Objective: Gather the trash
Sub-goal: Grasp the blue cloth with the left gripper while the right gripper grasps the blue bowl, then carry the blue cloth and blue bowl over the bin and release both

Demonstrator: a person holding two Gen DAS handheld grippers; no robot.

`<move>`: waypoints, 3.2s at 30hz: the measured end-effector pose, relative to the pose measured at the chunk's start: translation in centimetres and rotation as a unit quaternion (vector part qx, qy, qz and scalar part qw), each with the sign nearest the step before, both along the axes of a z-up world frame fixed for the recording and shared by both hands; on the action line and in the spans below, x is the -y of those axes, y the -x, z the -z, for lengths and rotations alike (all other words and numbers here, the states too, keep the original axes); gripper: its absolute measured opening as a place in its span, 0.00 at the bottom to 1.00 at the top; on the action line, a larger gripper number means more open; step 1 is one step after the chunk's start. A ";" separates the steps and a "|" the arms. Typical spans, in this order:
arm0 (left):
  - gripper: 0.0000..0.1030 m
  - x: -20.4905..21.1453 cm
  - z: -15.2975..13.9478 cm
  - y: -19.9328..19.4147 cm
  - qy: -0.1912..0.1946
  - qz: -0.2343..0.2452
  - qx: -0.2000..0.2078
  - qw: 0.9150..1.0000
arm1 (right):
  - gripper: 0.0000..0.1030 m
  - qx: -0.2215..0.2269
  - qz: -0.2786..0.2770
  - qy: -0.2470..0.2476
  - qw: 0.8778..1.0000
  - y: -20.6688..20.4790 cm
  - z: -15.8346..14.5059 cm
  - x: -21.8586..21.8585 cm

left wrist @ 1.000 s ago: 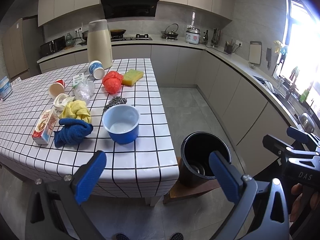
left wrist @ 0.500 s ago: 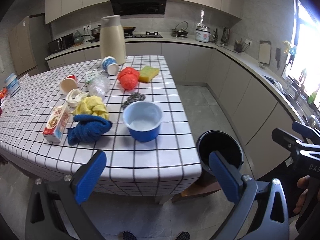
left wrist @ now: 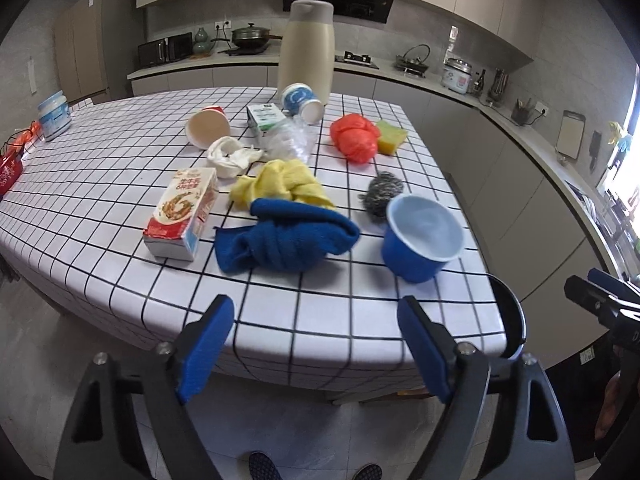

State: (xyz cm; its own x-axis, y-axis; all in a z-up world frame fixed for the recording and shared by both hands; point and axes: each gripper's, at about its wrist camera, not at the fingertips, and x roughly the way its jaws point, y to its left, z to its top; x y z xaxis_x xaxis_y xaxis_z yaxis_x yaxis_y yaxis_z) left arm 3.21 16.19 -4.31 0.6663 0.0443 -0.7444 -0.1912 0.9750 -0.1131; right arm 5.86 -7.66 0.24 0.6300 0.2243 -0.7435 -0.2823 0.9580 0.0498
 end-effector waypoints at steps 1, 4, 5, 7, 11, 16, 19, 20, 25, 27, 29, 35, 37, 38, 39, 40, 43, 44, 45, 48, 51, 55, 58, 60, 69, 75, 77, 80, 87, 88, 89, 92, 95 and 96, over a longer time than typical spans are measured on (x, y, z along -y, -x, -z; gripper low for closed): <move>0.82 -0.4 0.2 -0.4 0.000 0.001 -0.001 1.000 | 1.00 -0.001 -0.004 0.002 1.000 -0.3 0.2 -0.8; 0.82 -1.6 0.9 -1.9 0.003 0.007 0.005 1.000 | 1.00 0.000 -0.018 -0.001 1.000 -1.5 0.5 -2.9; 0.82 -1.8 1.1 -2.3 0.002 0.008 0.002 1.000 | 1.00 0.000 -0.023 -0.002 1.000 -2.0 0.6 -3.6; 0.78 -2.1 1.6 -3.5 0.008 0.019 0.000 1.000 | 0.99 0.002 -0.028 0.000 1.000 -2.9 0.7 -4.9; 0.78 -2.1 2.8 -5.4 0.006 0.028 -0.007 1.000 | 0.81 -0.013 -0.037 -0.009 0.999 -5.8 2.0 -7.3; 0.77 -2.5 4.4 -7.0 0.013 0.028 -0.015 0.999 | 0.62 -0.043 -0.045 -0.023 0.998 -8.9 3.8 -9.2; 0.61 -2.9 5.3 -7.7 0.029 0.034 -0.021 0.999 | 0.36 -0.070 -0.049 -0.033 0.996 -10.1 5.2 -9.6; 0.56 -2.9 5.3 -7.7 0.031 0.035 -0.019 0.999 | 0.32 -0.076 -0.049 -0.035 0.995 -10.2 5.6 -9.7; 0.34 -2.6 4.9 -7.2 0.035 0.053 0.000 0.998 | 0.07 -0.086 -0.053 -0.054 0.993 -9.8 6.5 -9.5; 0.29 -2.6 4.4 -6.8 0.038 0.056 0.009 0.998 | 0.07 -0.080 -0.054 -0.056 0.994 -9.5 6.4 -9.4; 0.29 -2.3 3.6 -6.2 0.026 0.057 0.021 0.998 | 0.06 -0.074 -0.054 -0.057 0.994 -9.3 6.0 -9.4; 0.29 -1.6 1.4 -4.9 0.004 0.059 0.036 0.998 | 0.05 -0.053 -0.052 -0.067 0.995 -8.4 4.1 -8.7; 0.29 -1.3 0.7 -4.8 0.000 0.063 0.041 0.997 | 0.05 -0.048 -0.053 -0.070 0.995 -8.1 3.5 -8.4; 0.29 -1.1 0.4 -4.7 -0.002 0.065 0.043 0.997 | 0.05 -0.044 -0.052 -0.072 0.995 -7.8 3.1 -8.1; 0.29 -0.8 0.1 -4.5 -0.006 0.070 0.046 0.996 | 0.05 -0.042 -0.051 -0.074 0.995 -7.6 2.8 -7.9; 0.29 -0.4 -0.2 -4.4 -0.009 0.073 0.050 0.996 | 0.05 -0.039 -0.050 -0.076 0.995 -7.4 2.6 -7.6; 0.29 0.7 -0.9 -4.4 -0.013 0.085 0.056 0.995 | 0.05 -0.029 -0.041 -0.082 0.995 -6.8 1.7 -6.3; 0.29 1.1 -1.0 -4.4 -0.013 0.089 0.058 0.994 | 0.05 -0.026 -0.037 -0.083 0.996 -6.7 1.5 -5.8; 0.29 1.5 -1.2 -4.4 -0.013 0.095 0.059 0.994 | 0.05 -0.024 -0.034 -0.084 0.996 -6.5 1.3 -5.3; 0.29 3.0 -1.4 -4.5 -0.011 0.110 0.063 0.992 | 0.05 -0.017 -0.019 -0.085 0.996 -6.1 0.8 -3.5; 0.29 4.7 -1.6 -4.8 -0.009 0.128 0.066 0.990 | 0.05 -0.009 0.002 -0.085 0.996 -5.7 0.2 -1.0; 0.29 7.8 -1.8 -5.3 -0.004 0.159 0.068 0.985 | 0.05 0.000 0.040 -0.081 0.996 -5.2 -0.3 3.2; 0.29 10.5 -1.6 -5.9 -0.001 0.187 0.062 0.980 | 0.05 0.002 0.070 -0.078 0.994 -4.9 -0.4 6.7; 0.29 12.6 -1.4 -6.3 0.000 0.207 0.060 0.977 | 0.05 0.000 0.092 -0.076 0.993 -4.7 -0.2 9.5; 0.29 22.6 1.0 -8.6 0.014 0.273 0.036 0.961 | 0.05 -0.030 0.151 -0.066 0.986 -4.6 3.3 19.9; 0.29 27.2 4.8 -10.1 0.015 0.277 -0.003 0.961 | 0.05 -0.060 0.153 -0.067 0.984 -5.2 6.6 24.9; 0.29 28.1 6.2 -10.6 0.014 0.273 -0.015 0.962 | 0.05 -0.070 0.144 -0.066 0.985 -6.1 8.1 26.0; 0.30 29.2 8.3 -11.1 0.007 0.267 -0.034 0.963 | 0.05 -0.082 0.129 -0.067 0.986 -7.4 10.3 26.8; 0.59 29.3 12.4 -12.6 0.004 0.236 -0.063 0.970 | 0.06 -0.126 0.091 -0.069 0.985 -11.2 15.9 27.5; 0.68 29.2 12.9 -13.0 -0.002 0.224 -0.073 0.972 | 0.06 -0.134 0.084 -0.062 0.985 -11.9 16.8 27.3; 0.71 29.3 13.4 -13.3 -0.007 0.212 -0.085 0.974 | 0.12 -0.143 0.080 -0.042 0.986 -12.7 18.0 27.2; 0.73 28.7 12.7 -12.6 -0.024 0.190 -0.079 0.978 | 0.81 -0.158 0.115 0.010 0.981 -14.0 20.4 28.6; 0.86 28.9 11.7 -11.8 -0.035 0.179 -0.076 0.980 | 0.82 -0.161 0.137 0.033 0.977 -13.7 20.0 30.2; 0.87 28.8 11.2 -11.4 -0.033 0.180 -0.073 0.980 | 0.90 -0.155 0.142 0.033 0.977 -13.4 19.4 30.6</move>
